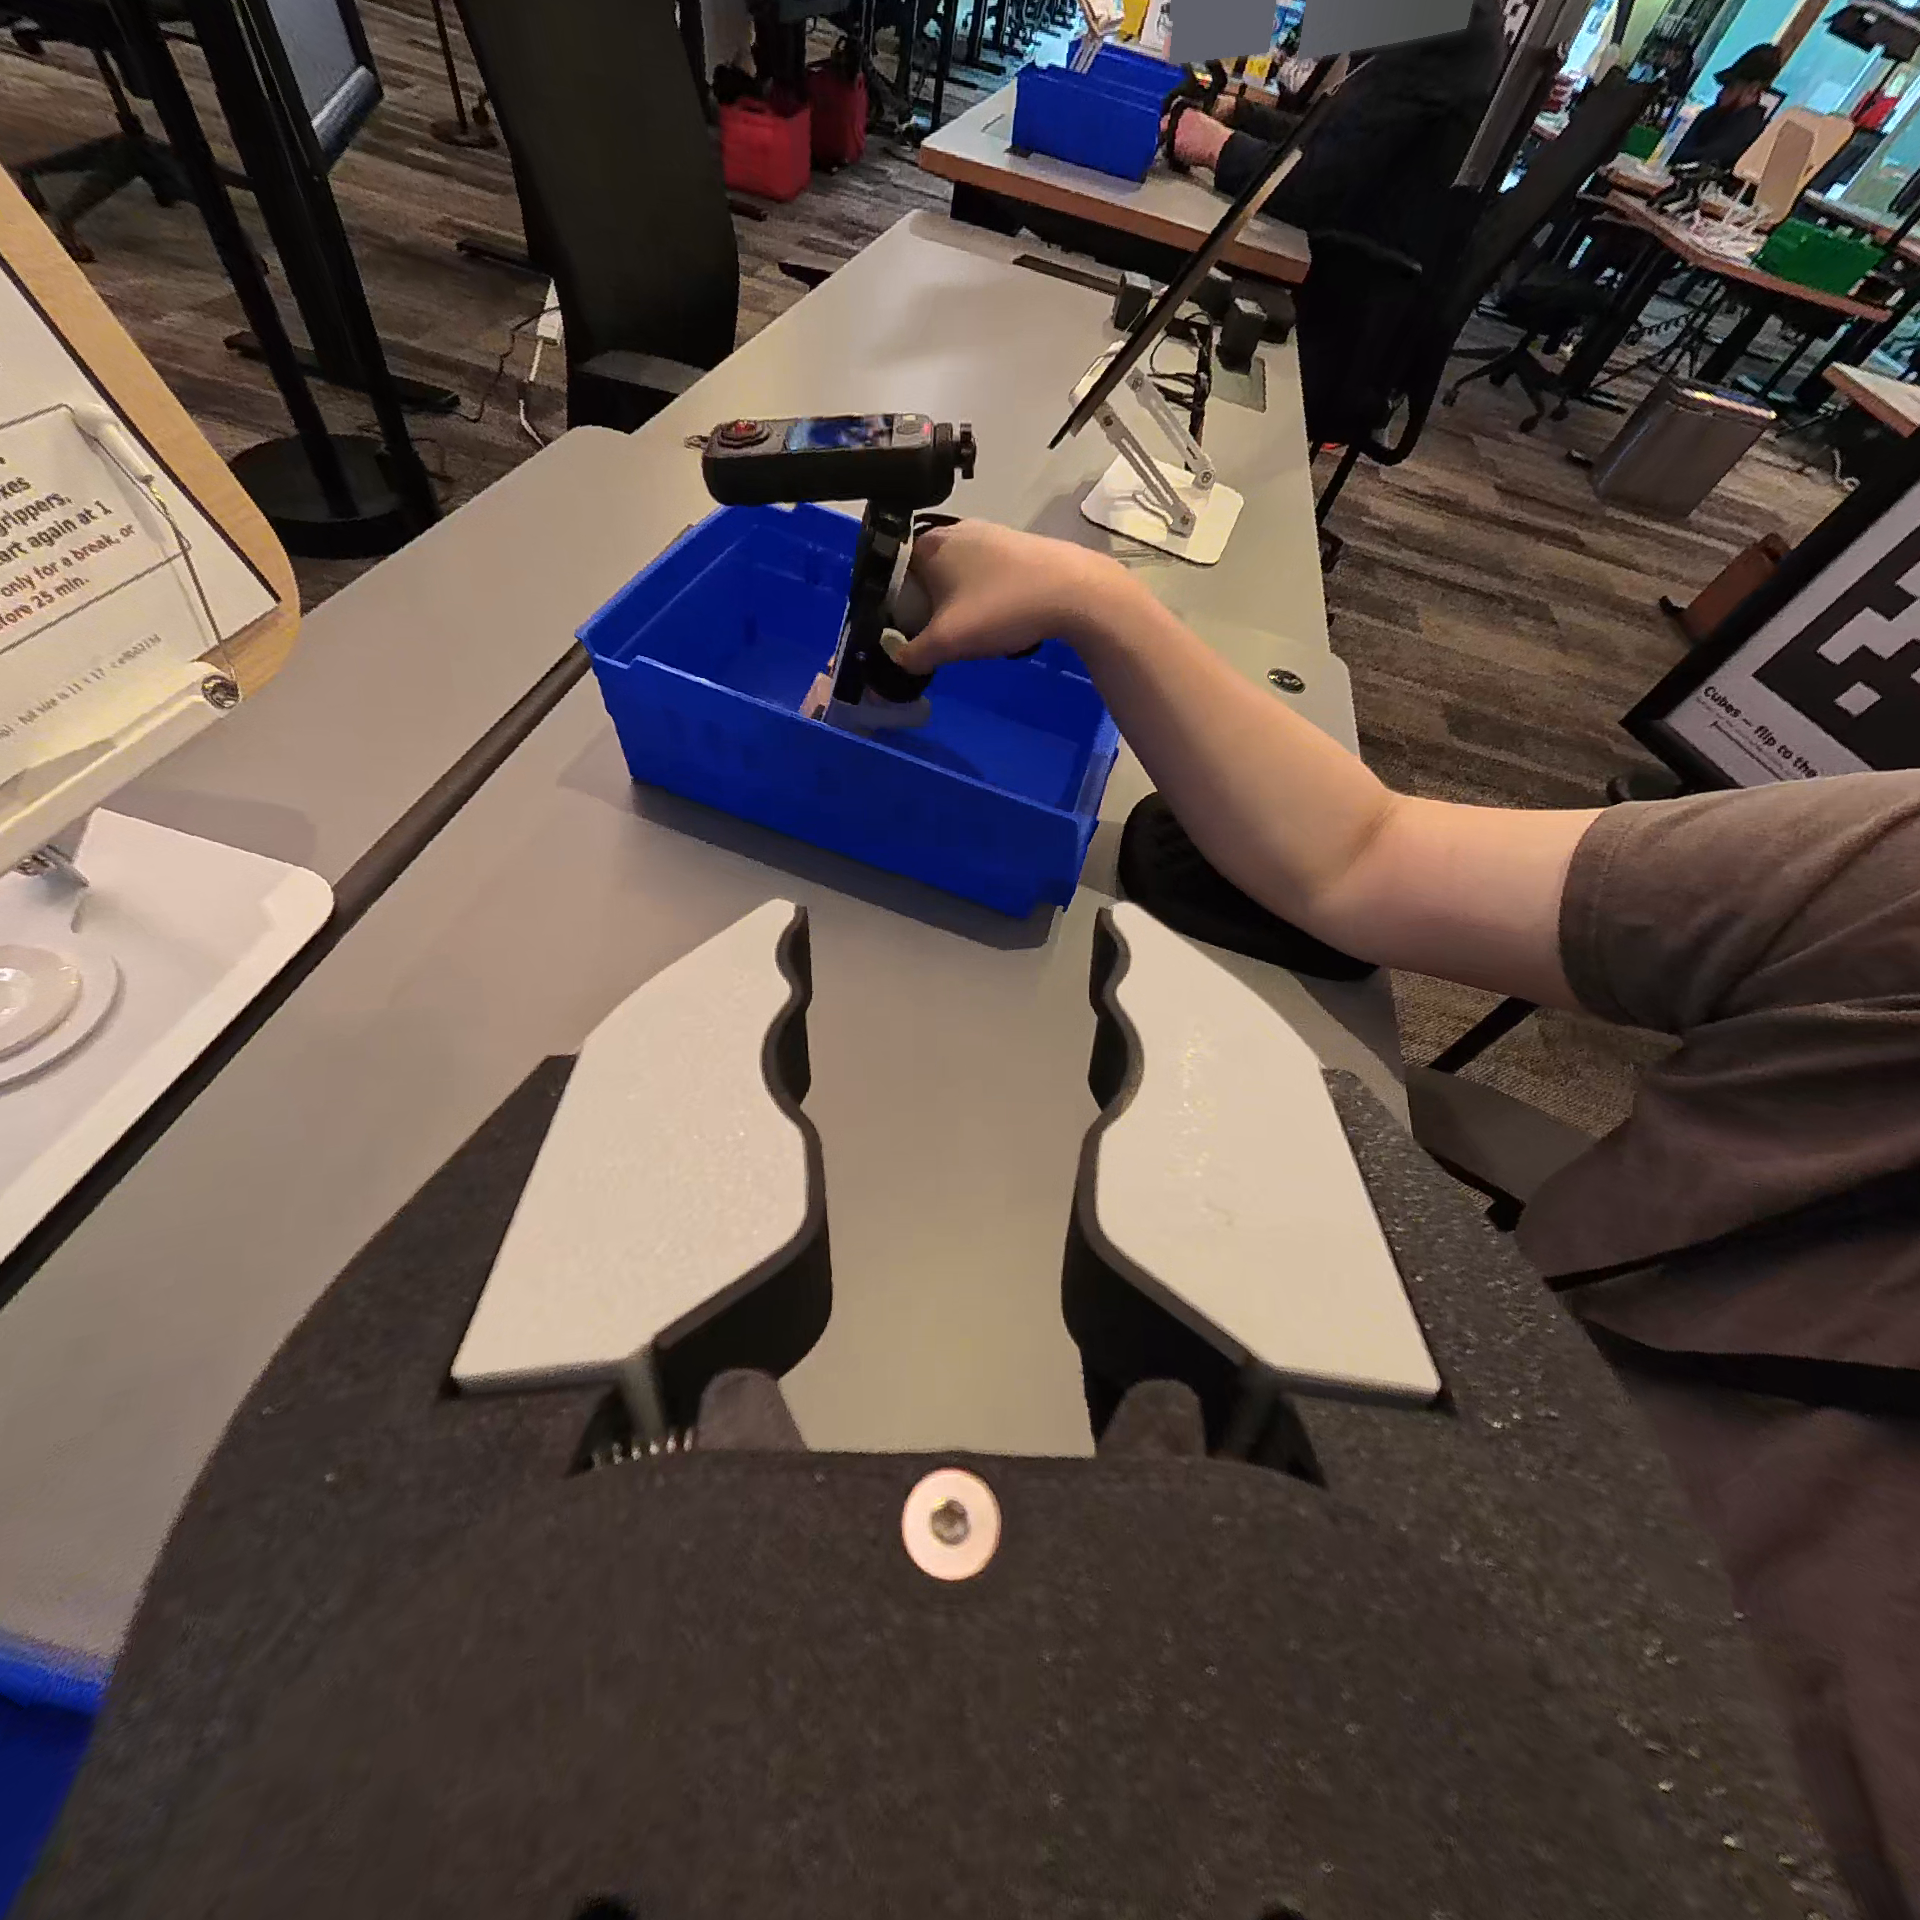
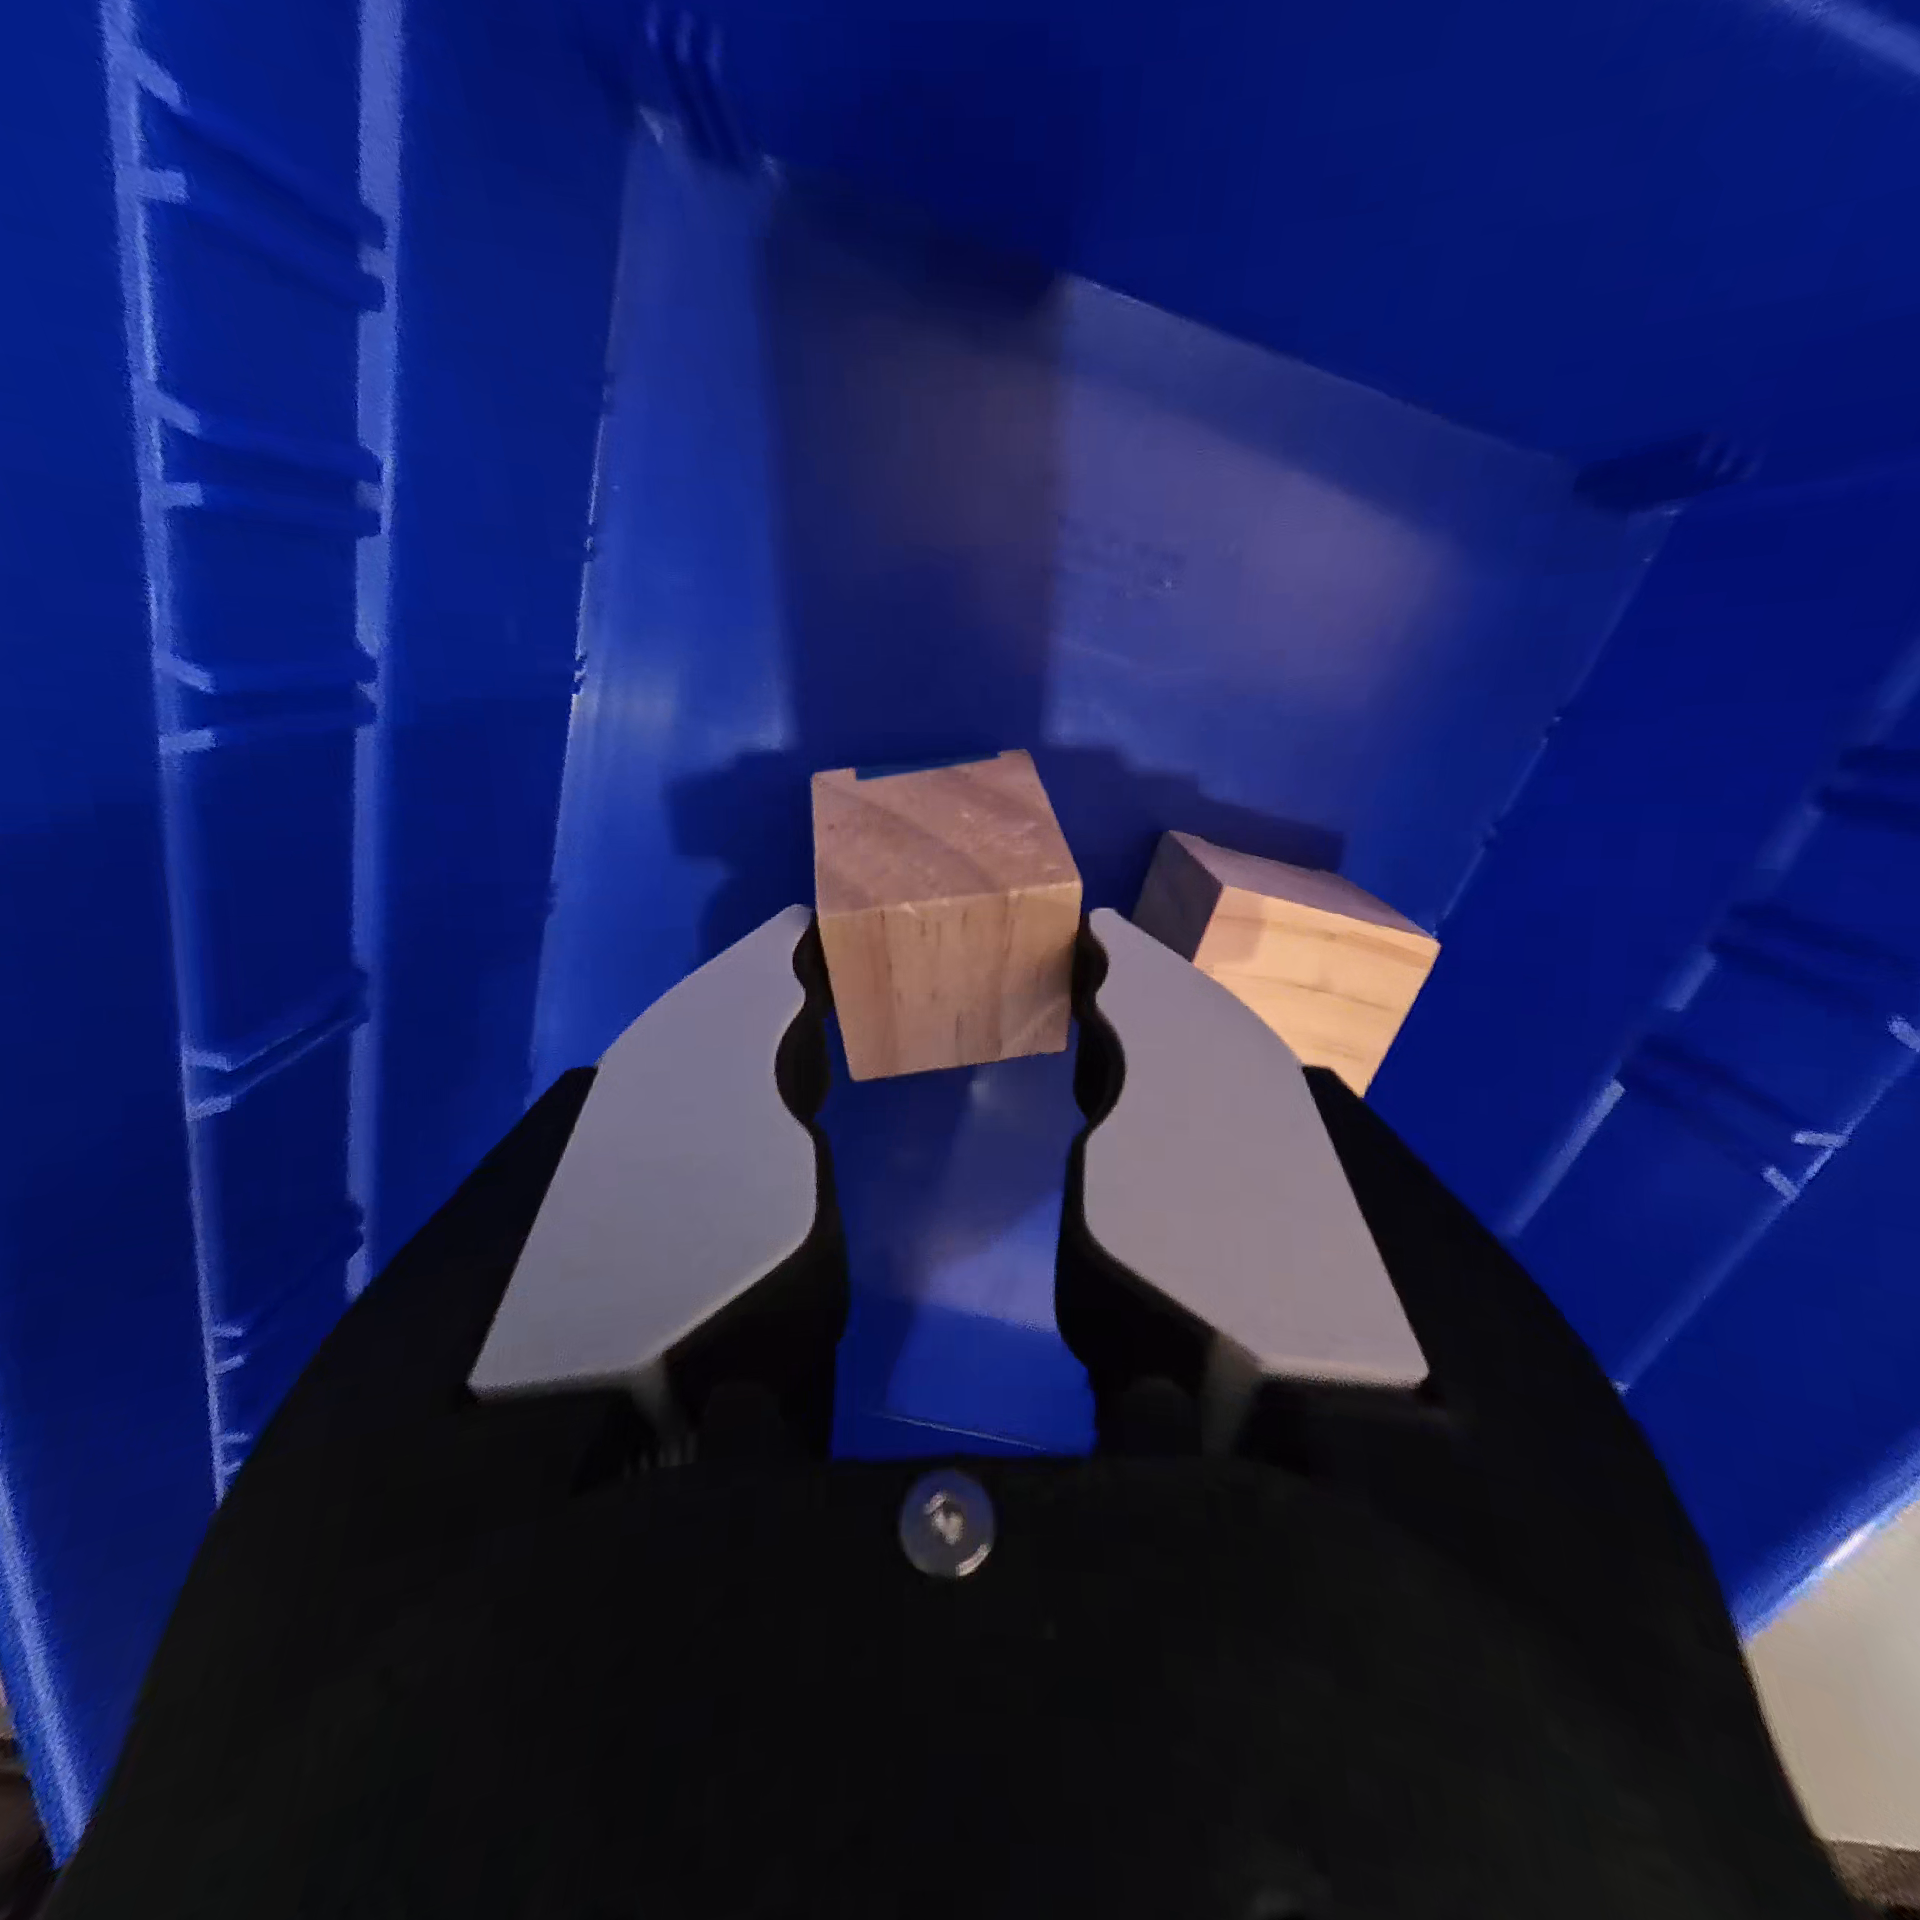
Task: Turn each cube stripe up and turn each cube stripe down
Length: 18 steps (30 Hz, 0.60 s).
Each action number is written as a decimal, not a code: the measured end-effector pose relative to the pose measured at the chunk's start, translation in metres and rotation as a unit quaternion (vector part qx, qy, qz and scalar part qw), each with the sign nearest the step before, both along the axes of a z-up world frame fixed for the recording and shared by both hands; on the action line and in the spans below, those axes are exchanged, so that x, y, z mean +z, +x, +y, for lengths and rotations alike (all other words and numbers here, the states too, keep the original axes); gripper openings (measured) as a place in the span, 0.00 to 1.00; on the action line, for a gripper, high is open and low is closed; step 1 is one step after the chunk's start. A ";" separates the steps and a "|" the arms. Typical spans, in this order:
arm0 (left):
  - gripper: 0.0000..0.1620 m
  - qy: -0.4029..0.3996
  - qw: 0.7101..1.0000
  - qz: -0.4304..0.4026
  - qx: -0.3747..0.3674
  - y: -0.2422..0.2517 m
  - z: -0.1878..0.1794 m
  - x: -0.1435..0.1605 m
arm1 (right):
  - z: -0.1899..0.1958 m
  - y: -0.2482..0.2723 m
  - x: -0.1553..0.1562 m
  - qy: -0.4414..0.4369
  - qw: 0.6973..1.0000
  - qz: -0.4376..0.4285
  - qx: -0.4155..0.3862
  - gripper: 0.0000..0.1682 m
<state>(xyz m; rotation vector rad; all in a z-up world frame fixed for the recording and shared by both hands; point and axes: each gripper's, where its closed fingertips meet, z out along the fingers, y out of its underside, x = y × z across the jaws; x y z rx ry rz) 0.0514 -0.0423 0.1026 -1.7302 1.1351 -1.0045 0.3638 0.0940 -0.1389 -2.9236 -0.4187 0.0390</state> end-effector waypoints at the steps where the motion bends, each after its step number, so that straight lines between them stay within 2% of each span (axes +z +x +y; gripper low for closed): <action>1: 0.32 0.001 1.000 0.001 -0.001 0.001 -0.001 0.000 | -0.001 0.000 -0.001 -0.003 1.000 -0.003 0.001 0.27; 13: 0.31 -0.007 1.000 0.023 -0.006 0.002 -0.005 -0.006 | 0.000 0.003 0.004 0.003 1.000 -0.018 0.005 0.30; 18: 0.32 0.001 0.999 0.038 0.035 -0.020 0.005 -0.006 | 0.003 -0.001 0.022 0.040 0.999 -0.016 0.020 0.32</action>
